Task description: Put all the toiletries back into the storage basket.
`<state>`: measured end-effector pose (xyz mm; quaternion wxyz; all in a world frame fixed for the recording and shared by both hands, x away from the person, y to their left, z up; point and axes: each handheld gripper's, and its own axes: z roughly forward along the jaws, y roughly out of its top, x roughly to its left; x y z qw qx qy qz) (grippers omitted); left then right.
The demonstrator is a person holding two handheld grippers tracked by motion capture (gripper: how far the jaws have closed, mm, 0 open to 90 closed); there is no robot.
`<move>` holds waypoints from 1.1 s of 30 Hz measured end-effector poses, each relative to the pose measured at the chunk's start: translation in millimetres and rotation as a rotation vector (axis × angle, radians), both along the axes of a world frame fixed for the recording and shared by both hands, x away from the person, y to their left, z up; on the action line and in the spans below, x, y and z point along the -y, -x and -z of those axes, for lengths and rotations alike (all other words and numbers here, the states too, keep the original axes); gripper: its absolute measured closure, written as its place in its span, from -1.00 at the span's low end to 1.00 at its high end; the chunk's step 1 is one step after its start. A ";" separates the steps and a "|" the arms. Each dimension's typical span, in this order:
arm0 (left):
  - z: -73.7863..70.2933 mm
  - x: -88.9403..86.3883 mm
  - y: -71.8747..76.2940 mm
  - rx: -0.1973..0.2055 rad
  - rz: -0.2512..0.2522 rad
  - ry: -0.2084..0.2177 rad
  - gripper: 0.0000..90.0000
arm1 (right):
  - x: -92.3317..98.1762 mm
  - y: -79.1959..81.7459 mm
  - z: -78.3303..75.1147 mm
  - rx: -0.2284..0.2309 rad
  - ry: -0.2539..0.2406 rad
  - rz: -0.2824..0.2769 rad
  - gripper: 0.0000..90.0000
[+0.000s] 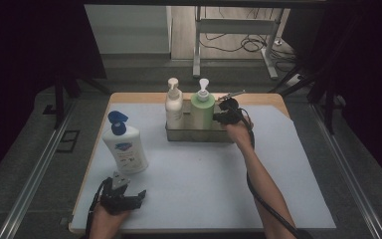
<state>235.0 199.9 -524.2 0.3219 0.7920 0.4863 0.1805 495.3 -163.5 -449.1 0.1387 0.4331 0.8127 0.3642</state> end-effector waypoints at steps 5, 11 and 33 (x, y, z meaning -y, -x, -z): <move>0.0 0.1 0.0 0.000 0.000 0.000 -0.70 | -1.9 1.3 1.7 -0.004 0.007 -0.007 0.99; 0.0 0.1 0.1 0.000 0.000 0.000 -0.70 | -7.8 2.8 3.0 0.002 0.015 -0.018 0.99; -0.1 -0.1 -0.1 -0.001 0.001 0.000 -0.70 | -25.1 7.7 6.8 0.006 0.037 -0.043 0.99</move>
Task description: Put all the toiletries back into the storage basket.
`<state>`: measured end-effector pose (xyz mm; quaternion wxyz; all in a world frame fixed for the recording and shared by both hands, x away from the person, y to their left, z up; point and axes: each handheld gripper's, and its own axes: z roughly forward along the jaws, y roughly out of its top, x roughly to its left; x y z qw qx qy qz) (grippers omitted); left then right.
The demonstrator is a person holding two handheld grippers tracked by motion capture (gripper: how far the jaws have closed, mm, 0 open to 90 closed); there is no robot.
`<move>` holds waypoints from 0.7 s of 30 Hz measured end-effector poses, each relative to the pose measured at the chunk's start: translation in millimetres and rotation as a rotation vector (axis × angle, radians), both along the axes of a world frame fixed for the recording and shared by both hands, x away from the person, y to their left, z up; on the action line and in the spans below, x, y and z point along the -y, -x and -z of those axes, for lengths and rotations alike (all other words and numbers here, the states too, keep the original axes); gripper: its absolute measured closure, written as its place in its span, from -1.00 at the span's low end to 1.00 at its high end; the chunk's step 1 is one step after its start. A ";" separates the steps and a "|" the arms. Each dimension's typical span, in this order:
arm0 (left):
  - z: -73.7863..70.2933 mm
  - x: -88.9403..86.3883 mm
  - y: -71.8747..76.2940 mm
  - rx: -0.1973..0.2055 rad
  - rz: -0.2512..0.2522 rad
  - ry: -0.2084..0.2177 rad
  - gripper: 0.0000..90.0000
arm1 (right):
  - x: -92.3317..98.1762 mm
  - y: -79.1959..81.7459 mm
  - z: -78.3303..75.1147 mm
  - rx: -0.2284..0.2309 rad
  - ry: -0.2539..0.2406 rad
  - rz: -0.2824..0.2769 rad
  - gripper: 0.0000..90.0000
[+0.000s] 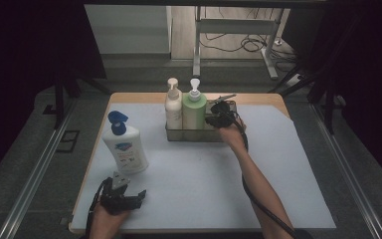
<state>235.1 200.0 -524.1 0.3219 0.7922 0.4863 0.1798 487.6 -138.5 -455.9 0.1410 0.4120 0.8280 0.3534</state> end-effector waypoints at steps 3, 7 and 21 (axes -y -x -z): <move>0.0 0.0 0.0 -0.001 0.001 0.001 -0.70 | -0.7 0.6 -0.6 0.007 0.010 -0.002 0.99; 0.0 0.0 0.0 0.000 0.000 0.000 -0.70 | -0.7 1.1 -0.6 0.010 0.009 -0.002 0.99; 0.1 0.2 0.2 0.002 -0.002 0.000 -0.70 | 6.5 4.4 -5.9 0.023 0.013 -0.020 0.75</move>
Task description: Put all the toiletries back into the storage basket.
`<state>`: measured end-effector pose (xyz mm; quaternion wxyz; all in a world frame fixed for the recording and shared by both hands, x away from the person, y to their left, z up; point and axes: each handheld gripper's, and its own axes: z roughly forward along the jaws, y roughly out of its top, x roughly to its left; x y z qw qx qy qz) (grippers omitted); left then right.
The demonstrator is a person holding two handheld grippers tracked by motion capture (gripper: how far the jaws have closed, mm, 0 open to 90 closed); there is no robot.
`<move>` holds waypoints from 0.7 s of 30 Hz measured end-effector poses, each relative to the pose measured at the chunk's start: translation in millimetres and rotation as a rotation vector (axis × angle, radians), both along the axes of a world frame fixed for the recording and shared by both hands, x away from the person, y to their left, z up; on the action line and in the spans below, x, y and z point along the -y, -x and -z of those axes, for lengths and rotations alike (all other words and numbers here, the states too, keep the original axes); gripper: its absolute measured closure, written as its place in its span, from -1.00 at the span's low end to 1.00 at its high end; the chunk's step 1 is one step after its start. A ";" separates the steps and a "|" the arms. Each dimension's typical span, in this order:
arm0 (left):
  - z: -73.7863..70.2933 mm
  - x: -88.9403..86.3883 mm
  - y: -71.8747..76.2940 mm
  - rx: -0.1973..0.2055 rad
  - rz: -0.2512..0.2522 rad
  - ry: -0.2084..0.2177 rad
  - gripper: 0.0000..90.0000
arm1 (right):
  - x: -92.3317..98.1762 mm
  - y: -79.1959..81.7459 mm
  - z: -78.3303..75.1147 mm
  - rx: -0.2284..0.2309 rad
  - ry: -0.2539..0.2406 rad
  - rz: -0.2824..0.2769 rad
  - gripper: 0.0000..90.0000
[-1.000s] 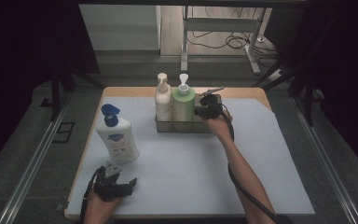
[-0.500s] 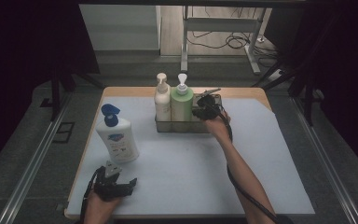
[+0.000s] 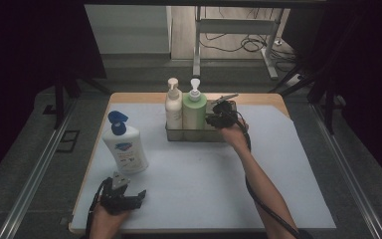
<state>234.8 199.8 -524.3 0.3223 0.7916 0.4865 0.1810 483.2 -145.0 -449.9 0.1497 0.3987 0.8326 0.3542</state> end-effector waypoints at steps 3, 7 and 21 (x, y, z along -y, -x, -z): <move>0.0 0.0 0.0 0.000 0.000 0.000 -0.70 | 1.7 3.0 -3.3 0.011 0.001 -0.006 0.71; 0.0 0.1 0.1 0.000 -0.001 0.001 -0.70 | 6.0 8.0 -8.5 0.028 0.005 -0.011 0.61; 0.1 0.2 0.1 0.000 -0.001 0.000 -0.70 | 14.5 32.4 -20.6 0.055 -0.020 -0.055 0.11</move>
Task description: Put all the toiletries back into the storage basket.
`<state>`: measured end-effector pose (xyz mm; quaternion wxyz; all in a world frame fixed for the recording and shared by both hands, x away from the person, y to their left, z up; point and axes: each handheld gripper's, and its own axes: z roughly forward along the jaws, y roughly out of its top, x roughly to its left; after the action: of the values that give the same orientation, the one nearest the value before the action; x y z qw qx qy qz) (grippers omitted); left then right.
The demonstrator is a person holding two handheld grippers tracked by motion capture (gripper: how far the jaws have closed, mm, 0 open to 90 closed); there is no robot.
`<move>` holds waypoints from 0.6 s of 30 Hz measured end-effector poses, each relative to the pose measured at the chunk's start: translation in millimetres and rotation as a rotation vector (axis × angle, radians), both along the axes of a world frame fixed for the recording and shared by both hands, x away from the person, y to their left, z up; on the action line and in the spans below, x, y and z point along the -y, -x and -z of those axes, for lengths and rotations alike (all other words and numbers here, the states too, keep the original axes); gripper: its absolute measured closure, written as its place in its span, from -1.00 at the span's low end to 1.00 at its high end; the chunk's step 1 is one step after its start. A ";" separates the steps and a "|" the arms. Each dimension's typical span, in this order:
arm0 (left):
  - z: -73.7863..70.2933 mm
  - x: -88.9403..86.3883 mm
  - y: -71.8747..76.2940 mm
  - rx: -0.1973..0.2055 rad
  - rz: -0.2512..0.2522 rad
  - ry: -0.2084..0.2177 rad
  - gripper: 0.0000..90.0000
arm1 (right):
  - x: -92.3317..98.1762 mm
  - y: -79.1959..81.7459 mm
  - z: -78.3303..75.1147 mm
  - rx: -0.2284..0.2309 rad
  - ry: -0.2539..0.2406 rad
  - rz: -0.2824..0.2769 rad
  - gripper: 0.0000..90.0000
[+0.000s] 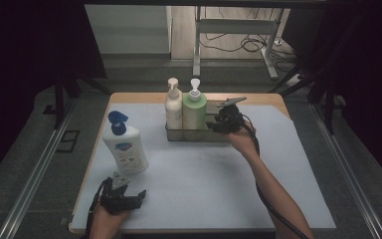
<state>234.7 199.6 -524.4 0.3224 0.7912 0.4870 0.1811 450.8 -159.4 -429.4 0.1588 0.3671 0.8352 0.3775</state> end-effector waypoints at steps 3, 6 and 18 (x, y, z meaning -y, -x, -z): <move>0.0 0.0 0.0 0.000 0.000 0.000 -0.70 | 0.8 6.3 -1.3 -0.001 -0.001 -0.015 -0.03; -0.1 0.0 -0.1 -0.001 0.000 0.000 -0.70 | 2.8 12.4 -2.3 0.001 -0.006 -0.025 -0.15; -0.2 -0.1 -0.1 -0.002 0.001 0.001 -0.70 | 11.4 39.6 -3.2 0.020 0.035 -0.073 -0.51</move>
<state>234.9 199.6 -524.2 0.3223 0.7915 0.4871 0.1800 411.2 -170.9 -426.2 0.1596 0.3297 0.8528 0.3722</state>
